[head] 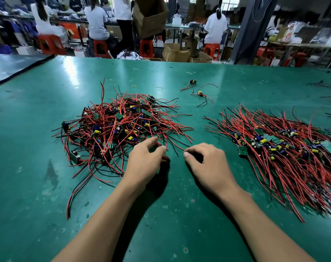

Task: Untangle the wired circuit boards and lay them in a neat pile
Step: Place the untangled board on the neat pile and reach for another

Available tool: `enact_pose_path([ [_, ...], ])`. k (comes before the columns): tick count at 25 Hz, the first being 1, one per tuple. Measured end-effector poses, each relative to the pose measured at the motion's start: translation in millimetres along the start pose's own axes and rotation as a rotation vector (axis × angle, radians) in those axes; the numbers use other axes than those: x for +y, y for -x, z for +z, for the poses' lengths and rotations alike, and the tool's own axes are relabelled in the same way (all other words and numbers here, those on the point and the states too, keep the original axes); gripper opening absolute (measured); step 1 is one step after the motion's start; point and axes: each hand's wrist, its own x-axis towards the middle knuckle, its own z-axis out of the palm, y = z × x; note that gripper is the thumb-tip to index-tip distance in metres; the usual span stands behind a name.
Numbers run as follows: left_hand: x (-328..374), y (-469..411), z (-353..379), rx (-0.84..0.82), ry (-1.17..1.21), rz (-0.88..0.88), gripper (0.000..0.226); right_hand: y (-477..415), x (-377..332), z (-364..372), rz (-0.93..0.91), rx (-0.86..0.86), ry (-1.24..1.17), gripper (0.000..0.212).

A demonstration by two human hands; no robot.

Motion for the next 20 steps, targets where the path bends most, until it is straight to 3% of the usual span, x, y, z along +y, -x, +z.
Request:
enact_pose_path([
  [3,-1,2,0,0.027,0.102,0.013,0.02,-1,-1,-4,0.094,0.034,-0.137,0.01],
  [5,1,8,1,0.035,0.046,0.092,0.01,-2,-1,-7,0.135,0.044,-0.193,0.009],
  [8,5,19,4,-0.087,0.035,0.14,0.014,-1,-2,-10,0.136,0.024,-0.225,0.01],
  [14,15,43,23,-0.401,0.153,0.117,0.017,-3,0,-14,0.012,-0.161,-0.085,0.069],
  [16,20,48,31,-0.539,0.248,0.072,0.014,-5,1,-15,0.009,-0.19,-0.088,0.059],
  [20,20,48,29,-0.671,0.473,-0.087,0.008,-5,0,-13,0.168,-0.038,-0.455,0.031],
])
